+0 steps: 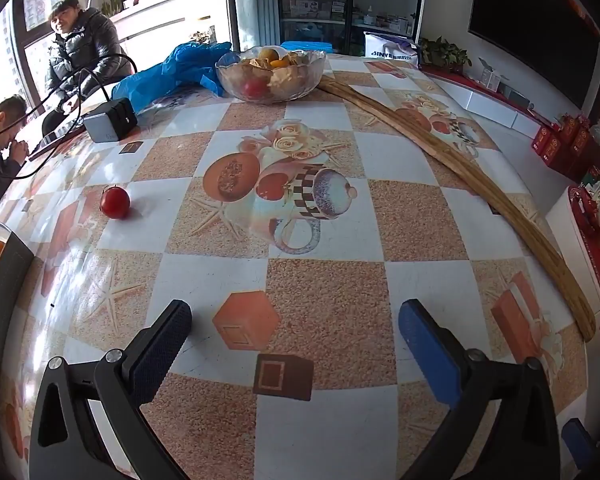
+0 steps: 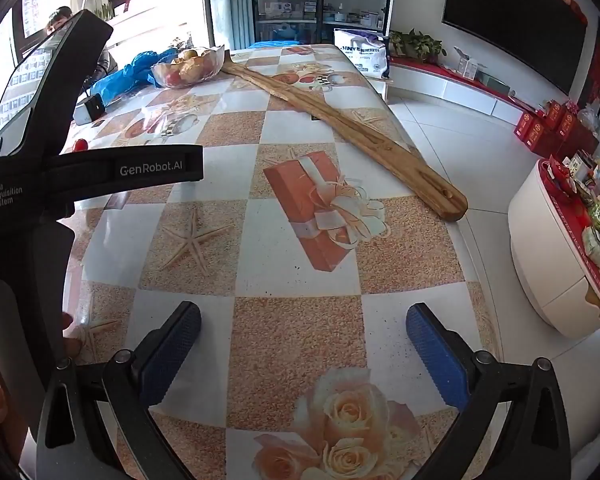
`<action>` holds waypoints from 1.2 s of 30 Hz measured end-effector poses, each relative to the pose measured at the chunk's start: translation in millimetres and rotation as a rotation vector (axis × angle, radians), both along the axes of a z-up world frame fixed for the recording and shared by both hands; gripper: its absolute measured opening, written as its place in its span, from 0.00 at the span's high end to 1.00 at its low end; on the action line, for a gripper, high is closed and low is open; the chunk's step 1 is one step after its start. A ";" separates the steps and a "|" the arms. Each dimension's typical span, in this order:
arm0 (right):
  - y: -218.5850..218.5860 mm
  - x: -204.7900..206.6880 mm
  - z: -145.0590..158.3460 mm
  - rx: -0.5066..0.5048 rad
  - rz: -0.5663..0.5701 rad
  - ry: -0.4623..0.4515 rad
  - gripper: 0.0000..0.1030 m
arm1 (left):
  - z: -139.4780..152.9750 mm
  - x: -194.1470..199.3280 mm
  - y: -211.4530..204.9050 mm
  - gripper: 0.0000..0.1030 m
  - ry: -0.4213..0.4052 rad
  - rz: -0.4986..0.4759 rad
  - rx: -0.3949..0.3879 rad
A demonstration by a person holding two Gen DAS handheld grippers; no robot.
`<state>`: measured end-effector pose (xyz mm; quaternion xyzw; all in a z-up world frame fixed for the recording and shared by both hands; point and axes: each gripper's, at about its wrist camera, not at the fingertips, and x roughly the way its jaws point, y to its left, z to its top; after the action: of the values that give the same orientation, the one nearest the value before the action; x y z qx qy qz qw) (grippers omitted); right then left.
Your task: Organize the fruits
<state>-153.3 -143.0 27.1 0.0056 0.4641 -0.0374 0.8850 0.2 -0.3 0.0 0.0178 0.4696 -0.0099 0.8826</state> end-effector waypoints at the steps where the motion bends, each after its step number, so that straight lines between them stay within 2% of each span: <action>1: -0.8 -0.3 -0.2 0.000 -0.001 -0.001 0.00 | 0.3 -0.8 1.0 0.00 -0.025 0.004 -0.033; 8: -0.3 0.0 -0.1 0.001 -0.007 -0.001 0.00 | -1.9 4.9 -6.9 0.00 -0.013 0.058 -0.029; 36: -3.8 2.3 0.2 0.002 -0.006 -0.003 0.00 | -3.1 4.7 -5.5 0.00 -0.024 0.057 -0.031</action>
<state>-151.0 -146.8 27.3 0.0079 0.4630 -0.0397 0.8854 4.9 -5.8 -3.1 -0.0092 0.4590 0.0080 0.8883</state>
